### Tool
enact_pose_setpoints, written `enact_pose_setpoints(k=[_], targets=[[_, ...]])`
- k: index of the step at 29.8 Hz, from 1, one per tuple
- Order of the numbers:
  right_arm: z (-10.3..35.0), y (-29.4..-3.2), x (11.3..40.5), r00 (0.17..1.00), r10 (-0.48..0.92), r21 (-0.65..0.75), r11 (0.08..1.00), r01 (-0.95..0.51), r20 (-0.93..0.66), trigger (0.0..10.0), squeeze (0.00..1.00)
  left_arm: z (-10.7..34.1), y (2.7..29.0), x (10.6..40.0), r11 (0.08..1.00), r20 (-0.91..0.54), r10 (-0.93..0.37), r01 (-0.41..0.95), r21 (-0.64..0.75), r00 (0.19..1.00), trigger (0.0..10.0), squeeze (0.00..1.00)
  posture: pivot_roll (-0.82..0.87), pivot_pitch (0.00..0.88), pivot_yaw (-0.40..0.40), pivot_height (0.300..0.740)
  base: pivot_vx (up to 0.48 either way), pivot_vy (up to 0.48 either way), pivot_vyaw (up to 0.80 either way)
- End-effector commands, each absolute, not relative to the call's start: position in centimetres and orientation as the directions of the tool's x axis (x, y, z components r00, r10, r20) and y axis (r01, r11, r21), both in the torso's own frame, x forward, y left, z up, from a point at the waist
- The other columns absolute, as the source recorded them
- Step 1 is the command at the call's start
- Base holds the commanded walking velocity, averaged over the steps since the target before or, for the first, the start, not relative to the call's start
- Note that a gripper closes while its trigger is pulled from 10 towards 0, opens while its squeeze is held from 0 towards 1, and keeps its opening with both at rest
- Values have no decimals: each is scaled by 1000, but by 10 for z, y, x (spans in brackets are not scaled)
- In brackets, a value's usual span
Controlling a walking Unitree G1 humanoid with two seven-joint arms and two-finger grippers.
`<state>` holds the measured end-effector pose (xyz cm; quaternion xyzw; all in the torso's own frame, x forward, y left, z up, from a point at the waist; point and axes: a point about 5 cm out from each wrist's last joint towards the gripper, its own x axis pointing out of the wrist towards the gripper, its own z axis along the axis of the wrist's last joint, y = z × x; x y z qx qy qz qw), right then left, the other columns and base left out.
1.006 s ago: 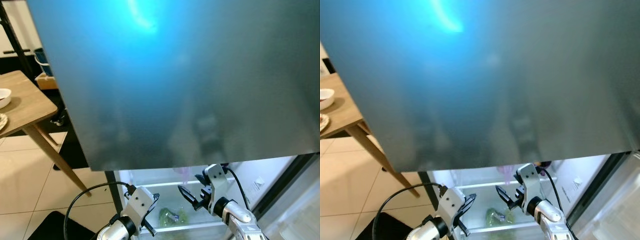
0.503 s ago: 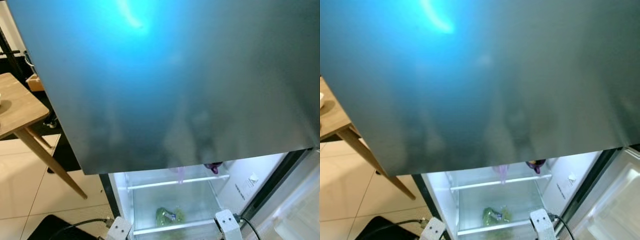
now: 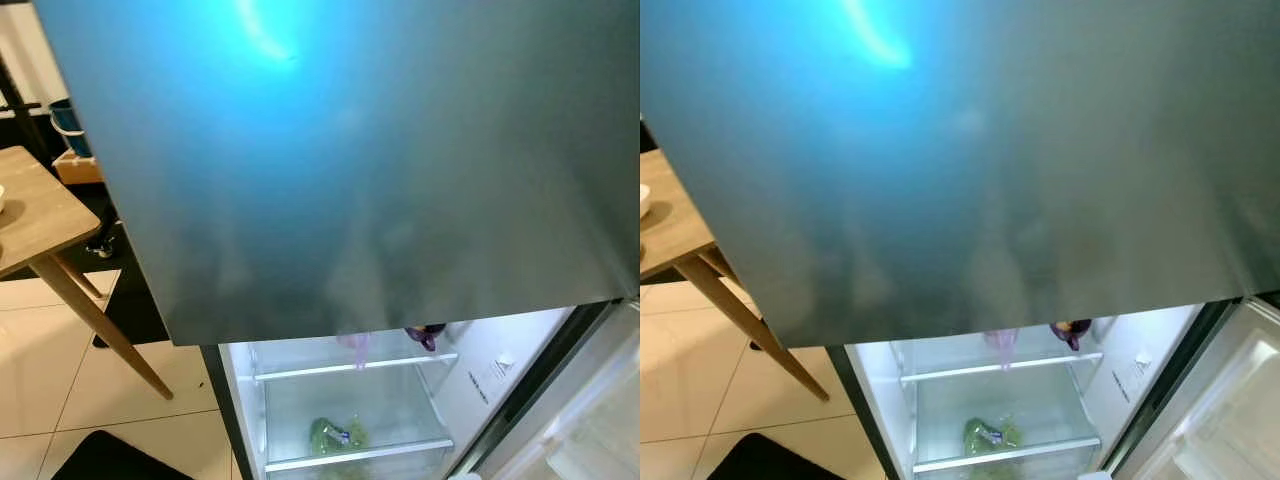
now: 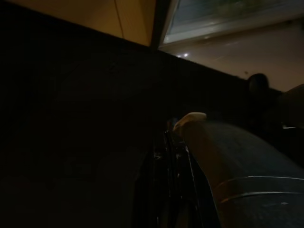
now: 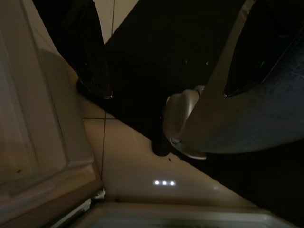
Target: Restocking fridge
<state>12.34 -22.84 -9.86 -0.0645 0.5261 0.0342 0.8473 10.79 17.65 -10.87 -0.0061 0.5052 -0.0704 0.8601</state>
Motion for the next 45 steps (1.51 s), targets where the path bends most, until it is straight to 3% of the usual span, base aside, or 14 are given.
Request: enact_pose_setpoints(k=[1, 9, 25, 34, 45], targets=[[-98, -228, 125, 444, -13, -80, 988, -132, -896, 10000, 0, -111, 187, 98, 993, -893, -93, 106, -51, 441, 10000, 0, -32, 0, -22, 740, 0, 0, 0], [-96, -217, 141, 464, 6, -84, 981, -173, -886, 10000, 0, -105, 192, 119, 993, -876, -79, 115, -27, 475, 10000, 0, -23, 19, -15, 740, 0, 0, 0], [-94, -217, 147, 460, -1, -109, 972, -208, -888, 10000, 0, -102, 195, 131, 996, -874, -32, 89, 13, 485, 10000, 0, -11, 0, -24, 740, 0, 0, 0], [-95, -224, 140, 449, -22, -121, 974, -192, -893, 10000, 0, -109, 192, 113, 998, -903, -15, 69, 16, 429, 10000, 0, -40, 0, -31, 740, 0, 0, 0], [-93, -239, 136, 438, -56, -144, 975, -170, -897, 10000, 0, -110, 188, 111, 999, -907, -10, 44, 9, 421, 10000, 0, -46, 0, -37, 740, -182, 0, 0]])
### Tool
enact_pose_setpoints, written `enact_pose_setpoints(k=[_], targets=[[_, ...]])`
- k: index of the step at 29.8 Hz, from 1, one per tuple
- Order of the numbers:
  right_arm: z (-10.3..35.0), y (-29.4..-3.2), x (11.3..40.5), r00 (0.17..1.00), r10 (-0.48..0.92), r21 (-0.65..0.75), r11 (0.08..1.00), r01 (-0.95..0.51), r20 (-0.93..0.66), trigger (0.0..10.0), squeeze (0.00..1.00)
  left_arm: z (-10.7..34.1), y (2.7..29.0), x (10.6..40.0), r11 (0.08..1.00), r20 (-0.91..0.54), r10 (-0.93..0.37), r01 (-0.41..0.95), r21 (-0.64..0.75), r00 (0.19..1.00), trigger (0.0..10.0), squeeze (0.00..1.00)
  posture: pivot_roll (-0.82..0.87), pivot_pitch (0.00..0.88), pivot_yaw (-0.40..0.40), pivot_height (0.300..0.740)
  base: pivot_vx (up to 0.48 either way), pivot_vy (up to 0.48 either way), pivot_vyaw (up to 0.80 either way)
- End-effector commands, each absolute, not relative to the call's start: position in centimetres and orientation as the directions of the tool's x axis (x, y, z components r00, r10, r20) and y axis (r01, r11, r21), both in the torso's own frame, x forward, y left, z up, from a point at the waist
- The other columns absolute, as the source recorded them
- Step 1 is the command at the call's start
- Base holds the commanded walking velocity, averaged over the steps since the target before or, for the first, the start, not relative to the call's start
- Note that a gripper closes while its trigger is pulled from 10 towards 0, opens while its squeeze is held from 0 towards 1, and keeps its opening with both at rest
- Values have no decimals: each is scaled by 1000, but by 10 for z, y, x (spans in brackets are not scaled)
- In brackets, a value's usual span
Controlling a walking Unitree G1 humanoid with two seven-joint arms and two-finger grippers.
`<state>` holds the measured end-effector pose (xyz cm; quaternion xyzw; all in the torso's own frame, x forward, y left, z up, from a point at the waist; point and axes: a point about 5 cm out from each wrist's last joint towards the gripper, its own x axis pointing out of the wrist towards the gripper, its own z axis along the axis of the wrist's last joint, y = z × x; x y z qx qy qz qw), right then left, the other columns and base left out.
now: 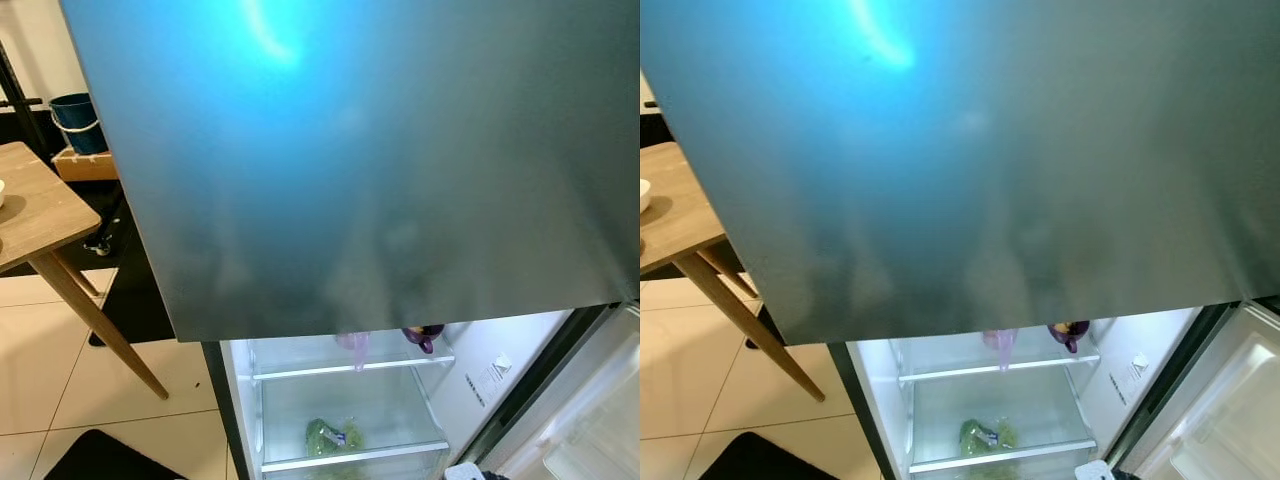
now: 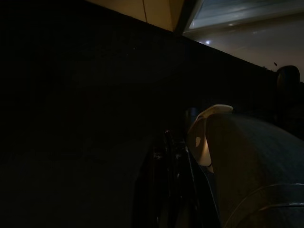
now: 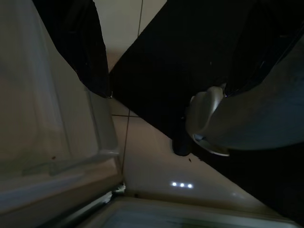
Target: Restocking fridge
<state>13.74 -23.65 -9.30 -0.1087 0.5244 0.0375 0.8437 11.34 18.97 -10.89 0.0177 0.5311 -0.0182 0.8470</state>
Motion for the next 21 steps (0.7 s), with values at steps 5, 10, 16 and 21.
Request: enact_pose_setpoints(k=[5, 10, 16, 21], targets=[[-91, -240, 141, 453, -62, -149, 976, -158, -890, 10000, 0, -109, 185, 117, 999, -902, -16, 52, 7, 431, 10000, 0, -51, 0, -33, 740, -312, 0, 0], [-90, -235, 148, 471, -57, -138, 981, -138, -880, 10000, 0, -106, 185, 127, 999, -892, -13, 43, 7, 452, 10000, 0, -49, 0, -28, 740, -335, 0, 0], [-90, -230, 150, 473, -48, -130, 981, -142, -880, 10000, 0, -105, 186, 128, 999, -890, -10, 42, 10, 455, 10000, 0, -49, 0, -24, 740, -354, 0, 0], [-91, -229, 149, 471, -46, -127, 982, -141, -881, 10000, 0, -106, 185, 128, 999, -892, -13, 47, 9, 452, 10000, 0, -51, 0, -21, 740, -352, 0, 0]])
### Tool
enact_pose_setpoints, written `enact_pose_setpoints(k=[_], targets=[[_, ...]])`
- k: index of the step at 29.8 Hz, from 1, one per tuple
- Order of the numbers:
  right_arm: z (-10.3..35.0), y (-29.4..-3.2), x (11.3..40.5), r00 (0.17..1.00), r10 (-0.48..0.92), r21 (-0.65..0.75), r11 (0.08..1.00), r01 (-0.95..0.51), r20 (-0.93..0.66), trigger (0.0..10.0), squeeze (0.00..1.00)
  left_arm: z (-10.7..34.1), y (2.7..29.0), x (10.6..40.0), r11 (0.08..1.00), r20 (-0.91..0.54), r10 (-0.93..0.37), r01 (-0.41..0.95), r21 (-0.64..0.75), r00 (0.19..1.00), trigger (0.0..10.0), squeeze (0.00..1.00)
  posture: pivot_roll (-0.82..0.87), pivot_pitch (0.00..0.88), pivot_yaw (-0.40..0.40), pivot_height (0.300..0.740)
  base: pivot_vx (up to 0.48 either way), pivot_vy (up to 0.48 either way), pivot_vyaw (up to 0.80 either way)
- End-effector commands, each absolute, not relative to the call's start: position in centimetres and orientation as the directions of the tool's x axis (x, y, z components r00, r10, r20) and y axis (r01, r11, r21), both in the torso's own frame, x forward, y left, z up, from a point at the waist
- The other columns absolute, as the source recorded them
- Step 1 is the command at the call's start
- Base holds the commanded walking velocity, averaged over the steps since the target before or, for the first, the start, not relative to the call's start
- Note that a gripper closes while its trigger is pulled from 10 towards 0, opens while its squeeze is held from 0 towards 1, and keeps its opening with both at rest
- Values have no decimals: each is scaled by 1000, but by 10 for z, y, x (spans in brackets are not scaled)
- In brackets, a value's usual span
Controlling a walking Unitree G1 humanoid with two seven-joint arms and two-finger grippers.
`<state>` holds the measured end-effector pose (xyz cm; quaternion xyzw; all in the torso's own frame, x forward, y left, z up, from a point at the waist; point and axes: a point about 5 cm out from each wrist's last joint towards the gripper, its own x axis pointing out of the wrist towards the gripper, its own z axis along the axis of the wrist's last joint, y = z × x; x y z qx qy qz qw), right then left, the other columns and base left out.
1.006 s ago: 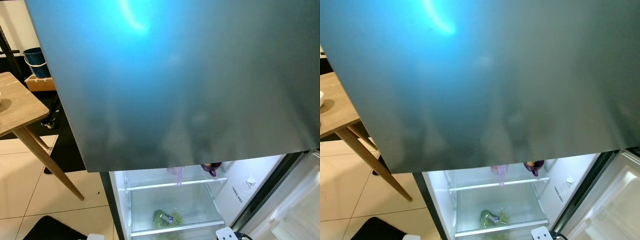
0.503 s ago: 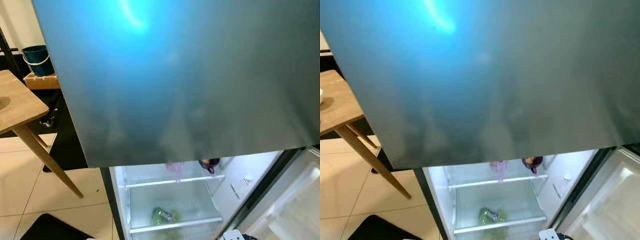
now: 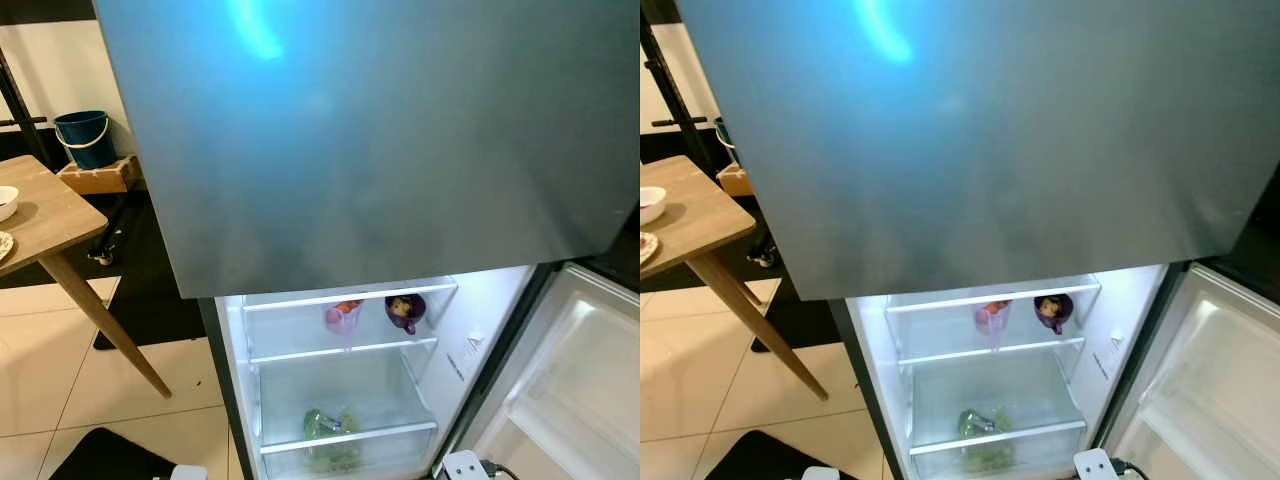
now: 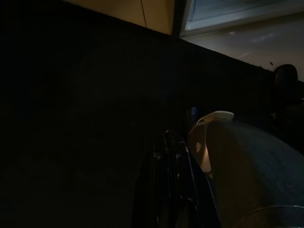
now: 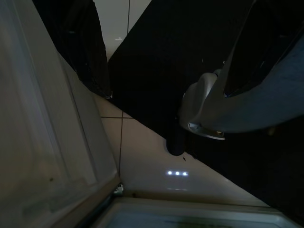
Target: Restocking fridge
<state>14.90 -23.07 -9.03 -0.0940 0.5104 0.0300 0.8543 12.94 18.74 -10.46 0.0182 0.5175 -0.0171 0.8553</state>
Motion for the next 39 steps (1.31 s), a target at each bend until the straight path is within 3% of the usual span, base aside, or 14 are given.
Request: enact_pose_setpoints(k=[1, 34, 39], targets=[[-91, -229, 148, 469, -45, -125, 982, -140, -882, 10000, 0, -106, 184, 127, 999, -893, -15, 49, 8, 450, 10000, 0, -51, 0, -21, 740, -356, 0, 0], [-93, -226, 146, 459, -36, -117, 982, -150, -888, 10000, 0, -107, 179, 125, 999, -894, -25, 36, -10, 447, 10000, 0, -50, 0, -28, 740, -370, 0, 0], [-93, -225, 146, 458, -33, -115, 982, -152, -888, 10000, 0, -107, 181, 125, 1000, -895, -14, 23, -4, 445, 10000, 0, -51, 0, -29, 740, 0, 0, 0]])
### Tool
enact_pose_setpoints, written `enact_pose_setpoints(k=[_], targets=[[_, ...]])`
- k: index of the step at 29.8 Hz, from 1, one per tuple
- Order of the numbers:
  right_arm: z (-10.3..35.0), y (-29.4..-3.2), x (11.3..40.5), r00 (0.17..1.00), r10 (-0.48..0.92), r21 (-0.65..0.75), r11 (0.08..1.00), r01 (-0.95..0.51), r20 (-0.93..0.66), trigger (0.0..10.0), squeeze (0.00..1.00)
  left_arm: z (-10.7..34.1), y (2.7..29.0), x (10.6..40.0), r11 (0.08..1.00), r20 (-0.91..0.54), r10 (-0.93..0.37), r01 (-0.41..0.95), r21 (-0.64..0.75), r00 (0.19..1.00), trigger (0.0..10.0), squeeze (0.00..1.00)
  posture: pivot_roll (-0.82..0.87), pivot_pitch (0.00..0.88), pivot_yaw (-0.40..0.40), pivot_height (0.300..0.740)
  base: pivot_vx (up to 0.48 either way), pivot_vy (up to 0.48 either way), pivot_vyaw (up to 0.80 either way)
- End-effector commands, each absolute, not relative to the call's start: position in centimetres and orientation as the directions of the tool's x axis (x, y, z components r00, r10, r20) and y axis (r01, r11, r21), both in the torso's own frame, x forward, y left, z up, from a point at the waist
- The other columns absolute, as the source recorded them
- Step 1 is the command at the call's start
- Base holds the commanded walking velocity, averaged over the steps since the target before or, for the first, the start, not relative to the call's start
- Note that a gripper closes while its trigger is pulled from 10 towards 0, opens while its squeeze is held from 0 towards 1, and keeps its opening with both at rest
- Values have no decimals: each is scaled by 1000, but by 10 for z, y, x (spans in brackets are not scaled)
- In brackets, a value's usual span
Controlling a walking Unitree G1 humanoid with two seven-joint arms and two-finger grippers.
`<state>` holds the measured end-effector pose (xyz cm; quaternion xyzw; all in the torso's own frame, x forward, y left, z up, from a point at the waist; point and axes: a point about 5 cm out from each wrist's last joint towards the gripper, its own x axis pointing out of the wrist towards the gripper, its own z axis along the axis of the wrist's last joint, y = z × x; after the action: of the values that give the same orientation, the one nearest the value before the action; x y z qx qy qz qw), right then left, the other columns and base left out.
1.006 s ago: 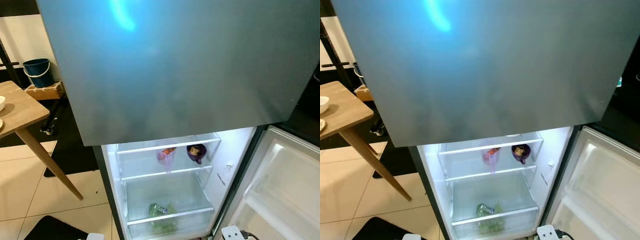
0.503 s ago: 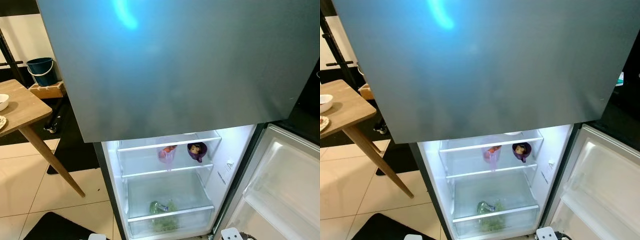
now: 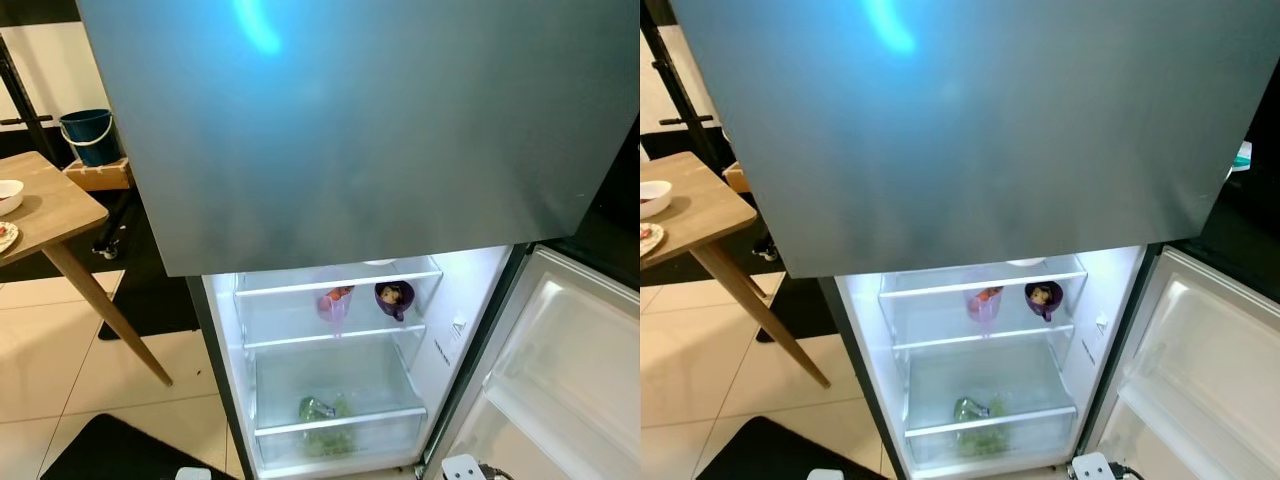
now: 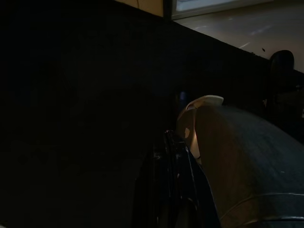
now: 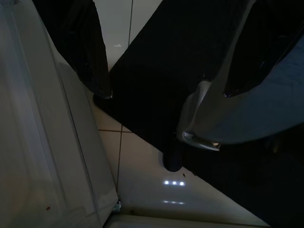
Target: Restocking fridge
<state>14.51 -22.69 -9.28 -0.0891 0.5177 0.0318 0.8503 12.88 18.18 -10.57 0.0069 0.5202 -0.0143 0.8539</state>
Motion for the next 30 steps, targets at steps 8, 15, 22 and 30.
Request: enact_pose_setpoints(k=[8, 15, 22, 30], targets=[[-94, -224, 144, 454, -31, -113, 982, -153, -890, 10000, 0, -107, 182, 125, 1000, -895, -15, 20, -7, 446, 10000, 0, -53, 0, -28, 740, 0, 0, 0], [-94, -223, 143, 452, -29, -111, 981, -156, -892, 10000, 0, -107, 181, 124, 1000, -896, -19, 22, -11, 444, 10000, 0, -53, 0, -29, 740, 0, 0, 0], [-95, -223, 143, 450, -29, -112, 981, -160, -893, 10000, 0, -108, 180, 123, 1000, -897, -24, 25, -15, 441, 10000, 0, -53, 0, -29, 740, 0, 0, 0], [-95, -222, 143, 449, -24, -110, 980, -166, -893, 10000, 0, -109, 178, 121, 999, -901, -33, 36, -19, 433, 10000, 0, -53, 0, -30, 740, -176, 0, 0]])
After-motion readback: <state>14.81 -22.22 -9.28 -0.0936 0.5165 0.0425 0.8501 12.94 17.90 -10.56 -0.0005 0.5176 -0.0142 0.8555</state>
